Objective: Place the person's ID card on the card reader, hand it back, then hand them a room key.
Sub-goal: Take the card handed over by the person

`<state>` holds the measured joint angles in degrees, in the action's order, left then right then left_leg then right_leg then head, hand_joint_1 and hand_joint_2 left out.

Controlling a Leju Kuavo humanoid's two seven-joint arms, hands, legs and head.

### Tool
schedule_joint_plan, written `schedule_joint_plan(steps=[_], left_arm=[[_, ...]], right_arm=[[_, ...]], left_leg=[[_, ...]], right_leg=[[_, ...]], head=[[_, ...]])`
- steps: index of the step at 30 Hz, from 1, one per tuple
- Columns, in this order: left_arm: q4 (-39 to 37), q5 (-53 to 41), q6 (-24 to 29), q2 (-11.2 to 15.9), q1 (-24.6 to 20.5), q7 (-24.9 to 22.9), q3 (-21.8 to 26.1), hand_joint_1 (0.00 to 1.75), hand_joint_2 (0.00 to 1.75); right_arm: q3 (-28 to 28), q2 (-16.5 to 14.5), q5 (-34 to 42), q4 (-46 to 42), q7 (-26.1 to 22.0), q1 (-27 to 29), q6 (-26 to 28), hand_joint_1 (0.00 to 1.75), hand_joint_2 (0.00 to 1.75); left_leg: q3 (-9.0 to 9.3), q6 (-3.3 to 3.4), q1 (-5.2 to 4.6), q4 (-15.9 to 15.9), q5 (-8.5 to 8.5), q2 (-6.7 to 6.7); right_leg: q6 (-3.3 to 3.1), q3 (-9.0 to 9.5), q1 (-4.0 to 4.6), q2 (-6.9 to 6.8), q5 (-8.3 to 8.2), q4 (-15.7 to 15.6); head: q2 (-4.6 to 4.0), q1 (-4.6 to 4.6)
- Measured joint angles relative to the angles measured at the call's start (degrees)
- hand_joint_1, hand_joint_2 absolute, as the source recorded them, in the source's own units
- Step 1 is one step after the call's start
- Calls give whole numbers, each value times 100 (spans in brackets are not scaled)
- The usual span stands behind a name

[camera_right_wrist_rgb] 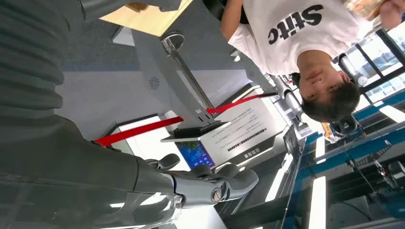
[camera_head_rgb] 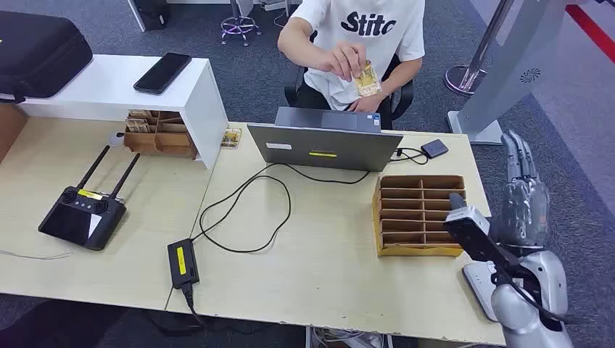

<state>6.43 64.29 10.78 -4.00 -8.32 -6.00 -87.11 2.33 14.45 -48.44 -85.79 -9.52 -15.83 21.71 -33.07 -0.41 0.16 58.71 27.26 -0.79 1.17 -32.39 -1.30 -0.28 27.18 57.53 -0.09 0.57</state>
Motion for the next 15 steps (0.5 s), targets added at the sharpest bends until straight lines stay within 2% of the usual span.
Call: schedule_joint_plan(steps=[9, 15], left_arm=[[0, -234, -49, 29, -18, -18, -5, 0, 175], [0, -340, -87, 45, -41, -74, -8, 0, 175]], right_arm=[[329, 111, -102, 1242, 266, -1247, -108, 0, 175], [492, 111, -181, 1896, 415, -1810, -139, 0, 175]], left_leg=[[-3, 0, 0, 0, 0, -1], [-5, 0, 0, 0, 0, -3]], right_leg=[[0, -1, 0, -2, 0, 0], [0, -2, 0, -5, 0, 0]], head=[[0, 1], [0, 2]])
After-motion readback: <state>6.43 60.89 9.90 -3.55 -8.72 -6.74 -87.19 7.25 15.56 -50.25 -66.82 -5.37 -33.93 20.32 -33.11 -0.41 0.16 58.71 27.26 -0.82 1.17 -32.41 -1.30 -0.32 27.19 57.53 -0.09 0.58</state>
